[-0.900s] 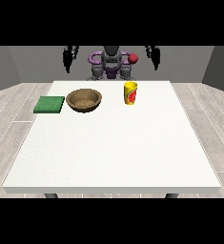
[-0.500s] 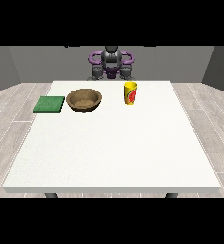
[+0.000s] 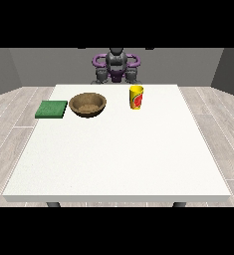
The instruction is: Pick the cup and pour the ball into the bowl, then pick the bowl and place it on the pad
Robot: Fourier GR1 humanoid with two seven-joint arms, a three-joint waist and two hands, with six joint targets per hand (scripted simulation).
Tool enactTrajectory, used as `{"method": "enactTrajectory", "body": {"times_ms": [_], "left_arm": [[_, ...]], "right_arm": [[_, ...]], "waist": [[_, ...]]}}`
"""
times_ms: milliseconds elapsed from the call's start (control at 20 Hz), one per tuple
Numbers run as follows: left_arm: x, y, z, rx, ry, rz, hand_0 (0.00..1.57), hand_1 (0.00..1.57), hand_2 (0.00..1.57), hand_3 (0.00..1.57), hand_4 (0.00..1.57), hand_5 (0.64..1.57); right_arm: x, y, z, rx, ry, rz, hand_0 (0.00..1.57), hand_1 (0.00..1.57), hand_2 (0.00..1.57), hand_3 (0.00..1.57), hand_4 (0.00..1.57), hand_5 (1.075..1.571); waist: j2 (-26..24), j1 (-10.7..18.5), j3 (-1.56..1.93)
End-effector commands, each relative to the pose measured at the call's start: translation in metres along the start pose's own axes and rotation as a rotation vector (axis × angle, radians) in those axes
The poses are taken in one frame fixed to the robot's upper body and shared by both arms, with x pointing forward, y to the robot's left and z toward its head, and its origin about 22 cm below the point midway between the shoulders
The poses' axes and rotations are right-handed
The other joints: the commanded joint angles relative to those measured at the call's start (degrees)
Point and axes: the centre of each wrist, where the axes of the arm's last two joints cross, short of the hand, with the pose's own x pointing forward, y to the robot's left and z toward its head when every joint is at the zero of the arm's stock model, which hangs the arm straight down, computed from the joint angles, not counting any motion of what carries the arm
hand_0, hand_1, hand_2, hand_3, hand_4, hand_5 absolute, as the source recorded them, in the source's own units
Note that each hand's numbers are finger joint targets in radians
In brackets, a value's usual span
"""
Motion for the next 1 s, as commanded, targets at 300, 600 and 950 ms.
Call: {"method": "enactTrajectory", "body": {"times_ms": [300,600,950], "left_arm": [[-0.014,-0.046,-0.016,-0.036,-0.286,-0.030,0.00,0.00,0.00,0.00,0.00,1.533],[-0.049,-0.031,-0.036,-0.009,-0.414,-0.109,0.00,0.00,0.00,0.00,0.00,1.502],[-0.045,-0.042,-0.071,0.007,-0.481,-0.145,0.00,0.00,0.00,0.00,0.00,1.494]], "right_arm": [[0.009,-0.003,-0.015,0.014,-0.279,-0.009,0.00,0.00,0.00,0.00,0.40,1.571],[-0.023,-0.025,-0.018,0.068,-0.357,0.009,0.00,0.00,0.00,0.00,0.35,1.571],[-0.018,-0.076,-0.040,0.073,-0.399,0.006,0.00,0.00,0.00,0.00,0.28,1.571]], "waist": [[18.16,-0.67,-0.04],[25.31,-2.52,-0.04],[28.66,-2.65,-0.03]]}}
